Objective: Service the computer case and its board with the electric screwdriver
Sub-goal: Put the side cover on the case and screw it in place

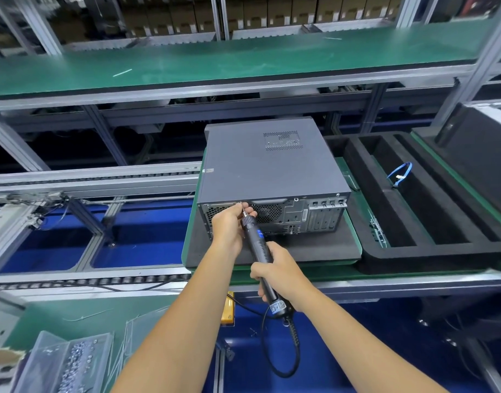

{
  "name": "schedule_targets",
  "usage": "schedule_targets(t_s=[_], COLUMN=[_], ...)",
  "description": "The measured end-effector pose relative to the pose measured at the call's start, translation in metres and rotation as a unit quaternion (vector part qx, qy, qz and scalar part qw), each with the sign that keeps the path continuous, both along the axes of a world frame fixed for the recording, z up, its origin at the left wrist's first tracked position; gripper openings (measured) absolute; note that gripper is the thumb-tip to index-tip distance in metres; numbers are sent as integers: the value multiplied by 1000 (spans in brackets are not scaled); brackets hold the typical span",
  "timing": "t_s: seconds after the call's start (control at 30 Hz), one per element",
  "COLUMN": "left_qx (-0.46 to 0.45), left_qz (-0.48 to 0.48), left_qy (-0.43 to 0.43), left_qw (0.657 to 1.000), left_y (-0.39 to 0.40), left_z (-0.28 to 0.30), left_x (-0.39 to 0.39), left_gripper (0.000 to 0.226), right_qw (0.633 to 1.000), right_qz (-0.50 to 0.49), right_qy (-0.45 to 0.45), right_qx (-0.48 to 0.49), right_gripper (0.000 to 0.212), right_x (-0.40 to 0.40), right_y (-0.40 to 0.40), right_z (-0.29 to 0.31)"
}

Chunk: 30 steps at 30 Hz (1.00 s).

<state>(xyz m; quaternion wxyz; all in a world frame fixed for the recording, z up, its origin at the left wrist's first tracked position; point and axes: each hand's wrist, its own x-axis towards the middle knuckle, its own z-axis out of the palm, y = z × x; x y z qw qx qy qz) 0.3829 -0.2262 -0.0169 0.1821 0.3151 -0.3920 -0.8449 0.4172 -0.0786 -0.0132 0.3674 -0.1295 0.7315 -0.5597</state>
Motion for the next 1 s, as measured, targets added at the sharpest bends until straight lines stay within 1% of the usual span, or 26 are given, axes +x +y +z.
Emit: schedule_targets(t_s=[0.3, 0.47, 0.57, 0.8, 1.0], left_qx=[2, 30, 52, 58, 44], left_qz=[-10, -10, -4, 3, -2], left_qy=[-20, -12, -18, -9, -12], left_qw=[1000, 999, 998, 998, 999], left_y=[-3, -1, -1, -2, -3], left_z=[8, 9, 10, 15, 12], left_x=[1, 4, 5, 4, 5], left_gripper=[18, 15, 15, 11, 12], right_qw=[1000, 999, 999, 998, 998], right_qz=[-12, -34, -44, -60, -60], right_qy=[-17, -20, -1, 20, 7], right_qx=[-11, -10, 2, 20, 20], right_gripper=[33, 31, 30, 29, 32], right_x=[3, 8, 13, 19, 17], right_y=[-3, -10, -18, -27, -23], right_z=[3, 6, 7, 11, 15])
